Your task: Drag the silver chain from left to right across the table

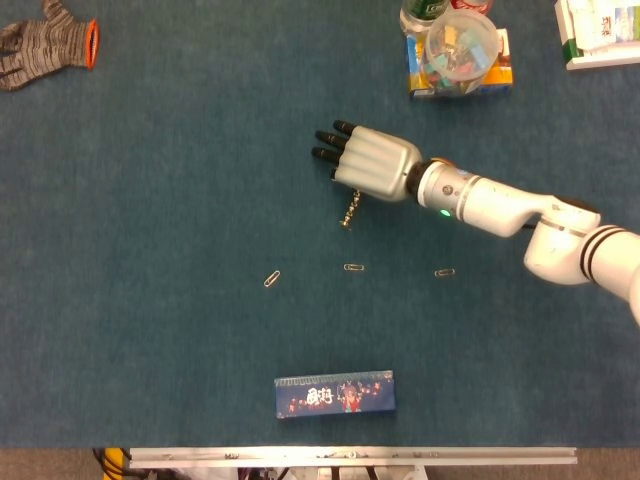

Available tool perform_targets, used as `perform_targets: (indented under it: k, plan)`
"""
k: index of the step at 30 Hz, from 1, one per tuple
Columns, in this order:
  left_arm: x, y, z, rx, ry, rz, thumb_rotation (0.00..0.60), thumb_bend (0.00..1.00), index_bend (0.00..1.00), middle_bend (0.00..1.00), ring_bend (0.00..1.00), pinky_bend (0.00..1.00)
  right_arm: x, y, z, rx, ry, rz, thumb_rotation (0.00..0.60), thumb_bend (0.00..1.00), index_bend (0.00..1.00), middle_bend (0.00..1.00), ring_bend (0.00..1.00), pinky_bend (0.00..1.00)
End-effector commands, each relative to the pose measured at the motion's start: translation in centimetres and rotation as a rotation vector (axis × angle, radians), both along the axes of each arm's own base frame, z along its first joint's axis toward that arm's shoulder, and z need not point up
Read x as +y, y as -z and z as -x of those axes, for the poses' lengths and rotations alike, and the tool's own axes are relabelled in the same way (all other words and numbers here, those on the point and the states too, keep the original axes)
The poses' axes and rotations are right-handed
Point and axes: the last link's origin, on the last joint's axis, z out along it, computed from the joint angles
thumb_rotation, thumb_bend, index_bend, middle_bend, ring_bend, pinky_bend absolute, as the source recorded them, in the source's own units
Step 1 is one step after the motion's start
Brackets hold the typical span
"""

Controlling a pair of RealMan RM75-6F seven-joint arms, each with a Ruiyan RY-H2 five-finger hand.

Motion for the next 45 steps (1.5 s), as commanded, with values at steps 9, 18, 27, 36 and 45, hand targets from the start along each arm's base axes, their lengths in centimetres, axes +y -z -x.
perform_targets:
  k: [9,18,27,36,45]
  plan:
    - [0.0,0.1,-0.1,0.001,0.007,0.008,0.6,0.12,0.52,0.18,0.06,0.01,0.6,-2.3,1.1,-0.01,0.015,-0.001,0.6,1.0,0.6,0.12,0.02,0.14]
    - [-0.1,0.1,-0.3,0.001,0.011,0.006,0.6,0.12,0.52,0.18,0.06,0.01,0.7,-1.8,0.7,-0.023,0.021,0.013,0.6,1.0,0.55,0.12,0.02,0.14]
    - [-0.2,-0.2,-0.1,-0.008,0.008,-0.005,0.6,0.12,0.52,0.18,0.06,0.01,0.7,-0.6,-0.1,-0.024,0.015,0.007,0.6,1.0,0.52,0.12,0.02,0.14]
    - [-0.2,-0.3,0.0,-0.013,0.007,-0.008,0.6,0.12,0.52,0.18,0.06,0.01,0.4,0.2,-0.2,-0.016,0.018,0.006,0.6,1.0,0.52,0.12,0.02,0.14]
    - [-0.2,-0.3,-0.1,-0.015,0.005,-0.003,0.6,0.12,0.52,0.18,0.06,0.01,0.3,0.4,0.3,-0.008,0.03,0.002,0.6,1.0,0.52,0.12,0.02,0.14]
